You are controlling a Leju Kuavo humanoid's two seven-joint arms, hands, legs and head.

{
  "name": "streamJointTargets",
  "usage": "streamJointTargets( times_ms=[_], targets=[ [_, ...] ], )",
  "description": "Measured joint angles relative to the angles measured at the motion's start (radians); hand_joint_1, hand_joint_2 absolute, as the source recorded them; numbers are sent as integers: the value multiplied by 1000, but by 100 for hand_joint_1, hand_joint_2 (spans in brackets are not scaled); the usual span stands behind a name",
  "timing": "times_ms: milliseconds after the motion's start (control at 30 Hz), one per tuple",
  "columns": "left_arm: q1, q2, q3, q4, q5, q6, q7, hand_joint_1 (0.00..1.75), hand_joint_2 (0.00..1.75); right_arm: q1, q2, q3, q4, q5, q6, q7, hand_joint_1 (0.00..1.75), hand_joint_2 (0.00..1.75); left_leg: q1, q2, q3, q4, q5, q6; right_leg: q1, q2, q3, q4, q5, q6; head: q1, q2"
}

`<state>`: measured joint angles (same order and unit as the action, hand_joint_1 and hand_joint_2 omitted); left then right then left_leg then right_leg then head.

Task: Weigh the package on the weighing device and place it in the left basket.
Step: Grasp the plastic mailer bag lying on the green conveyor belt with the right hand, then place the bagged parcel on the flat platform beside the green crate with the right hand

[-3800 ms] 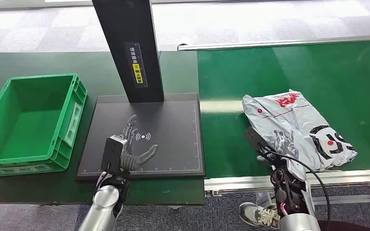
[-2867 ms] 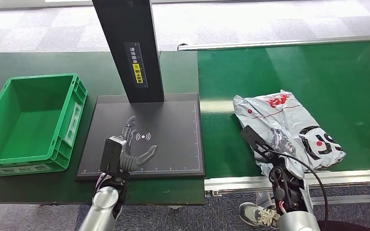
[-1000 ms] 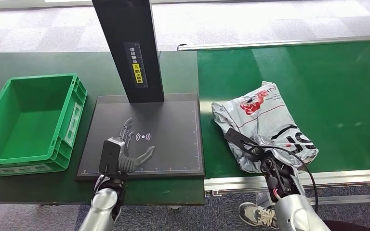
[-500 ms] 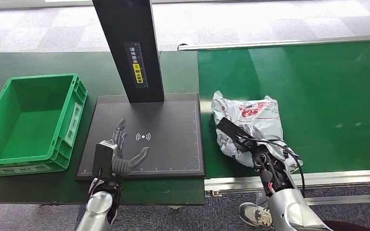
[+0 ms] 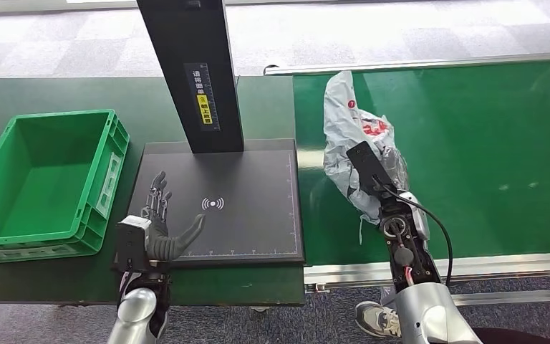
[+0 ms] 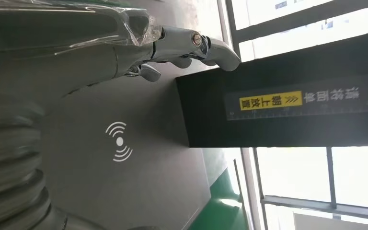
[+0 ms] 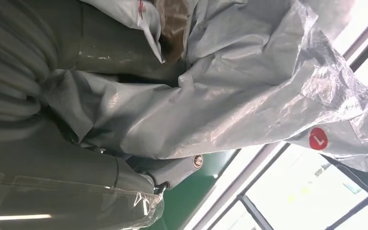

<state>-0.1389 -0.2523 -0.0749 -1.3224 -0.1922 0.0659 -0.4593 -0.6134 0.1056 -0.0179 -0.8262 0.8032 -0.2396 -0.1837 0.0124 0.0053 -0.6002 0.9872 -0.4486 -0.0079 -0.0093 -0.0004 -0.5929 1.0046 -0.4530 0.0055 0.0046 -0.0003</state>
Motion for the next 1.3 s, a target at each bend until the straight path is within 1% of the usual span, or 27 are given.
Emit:
streamJointTargets(
  times_ms=[267, 767, 867, 933, 1033, 1100, 1167, 1300],
  targets=[
    [1, 0, 7, -12, 3, 0, -4, 0, 175, 25, 5, -1, -86, -12, -4, -4, 175, 175, 0, 0, 0, 0, 0, 0, 0, 0, 0, 0, 0, 0, 0, 0],
    [2, 0, 14, -15, 5, 1, -6, 0, 175, 33, 6, -1, -106, -15, -9, -10, 175, 175, 0, 0, 0, 0, 0, 0, 0, 0, 0, 0, 0, 0, 0, 0],
    [2, 0, 17, -16, 17, 7, -19, 0, 175, 39, 8, -1, -117, -32, -38, -49, 175, 175, 0, 0, 0, 0, 0, 0, 0, 0, 0, 0, 0, 0, 0, 0],
    [2, 0, 19, -18, 33, 20, -37, 0, 175, 47, 11, 0, -137, -52, -59, -95, 175, 175, 0, 0, 0, 0, 0, 0, 0, 0, 0, 0, 0, 0, 0, 0],
    [-2, 0, 21, -20, 50, 87, -82, 0, 175, 72, 18, 13, -189, -85, -66, -187, 175, 175, 0, 0, 0, 0, 0, 0, 0, 0, 0, 0, 0, 0, 0, 0],
    [-8, 0, 23, -20, 51, 151, -106, 0, 175, 90, 26, 39, -229, -99, -31, -238, 175, 175, 0, 1, 0, 0, 0, 0, 0, 0, 0, 0, 0, 0, 0, 0],
    [-15, -1, 25, -21, 65, 196, -125, 0, 175, 107, 36, 83, -260, -102, 23, -274, 175, 175, 0, 1, 0, 0, 0, 0, 0, 0, 0, 0, 0, 0, 0, 0],
    [-25, -4, 27, -26, 103, 259, -150, 0, 175, 113, 50, 220, -275, -79, 133, -295, 175, 175, 1, 1, 0, 0, 0, -1, 1, 0, 0, 0, 0, 0, 0, 0]
  ],
)
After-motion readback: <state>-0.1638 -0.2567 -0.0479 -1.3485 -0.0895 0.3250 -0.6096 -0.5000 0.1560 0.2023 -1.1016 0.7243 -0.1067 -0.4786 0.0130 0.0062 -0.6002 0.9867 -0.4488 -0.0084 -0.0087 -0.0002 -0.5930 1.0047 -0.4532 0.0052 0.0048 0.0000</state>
